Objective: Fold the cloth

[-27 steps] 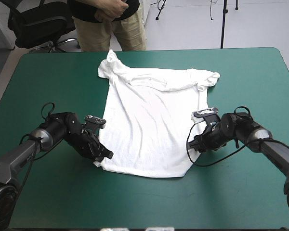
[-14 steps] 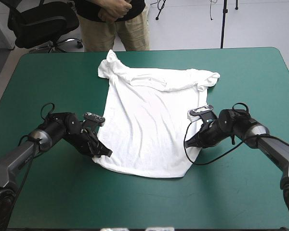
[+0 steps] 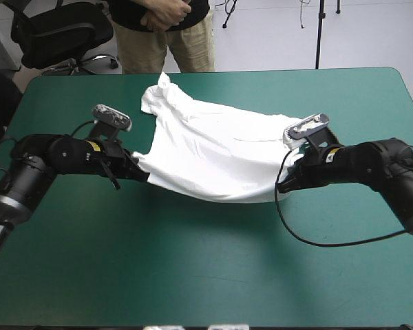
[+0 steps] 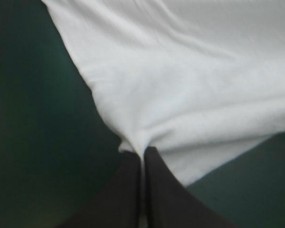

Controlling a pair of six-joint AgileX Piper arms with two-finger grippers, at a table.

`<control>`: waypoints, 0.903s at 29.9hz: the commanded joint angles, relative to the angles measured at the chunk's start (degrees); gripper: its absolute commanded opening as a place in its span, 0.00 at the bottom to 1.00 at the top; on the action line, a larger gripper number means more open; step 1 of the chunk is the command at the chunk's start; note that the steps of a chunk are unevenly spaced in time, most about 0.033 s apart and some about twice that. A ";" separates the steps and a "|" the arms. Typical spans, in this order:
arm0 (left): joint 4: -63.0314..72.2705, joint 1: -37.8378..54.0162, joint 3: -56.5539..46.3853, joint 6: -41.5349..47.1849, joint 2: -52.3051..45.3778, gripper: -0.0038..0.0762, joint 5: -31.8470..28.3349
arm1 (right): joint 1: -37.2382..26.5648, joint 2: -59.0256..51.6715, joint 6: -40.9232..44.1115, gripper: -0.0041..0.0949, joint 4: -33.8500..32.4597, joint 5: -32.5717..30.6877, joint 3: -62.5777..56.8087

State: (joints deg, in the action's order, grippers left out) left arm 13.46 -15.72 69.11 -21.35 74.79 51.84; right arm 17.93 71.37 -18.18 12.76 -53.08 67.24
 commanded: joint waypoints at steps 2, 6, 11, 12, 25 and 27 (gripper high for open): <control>-1.47 0.07 11.14 0.45 -5.93 0.03 0.25 | 0.14 -6.67 -0.64 0.03 -2.11 -1.42 9.87; -2.30 0.07 21.12 0.29 -8.11 0.03 2.09 | 0.14 -9.45 -0.79 0.03 -2.56 -3.40 19.33; -2.97 0.07 35.61 0.24 -9.43 0.03 3.51 | 0.14 -10.07 -1.29 0.03 -2.56 -9.49 31.97; -3.15 0.07 38.21 0.24 -9.43 0.03 3.76 | 0.14 -10.07 -1.29 0.03 -2.56 -11.09 34.58; -8.69 0.07 62.23 1.56 -9.43 0.03 5.48 | 0.14 -10.17 2.11 0.03 -3.40 -18.46 54.21; -10.44 0.07 61.55 2.81 -8.94 0.03 7.36 | 0.14 -10.07 2.56 0.03 -3.13 -18.46 53.28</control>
State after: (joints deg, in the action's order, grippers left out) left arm 5.86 -15.72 130.51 -20.39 65.06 61.20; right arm 17.93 61.27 -16.46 10.37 -71.67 120.00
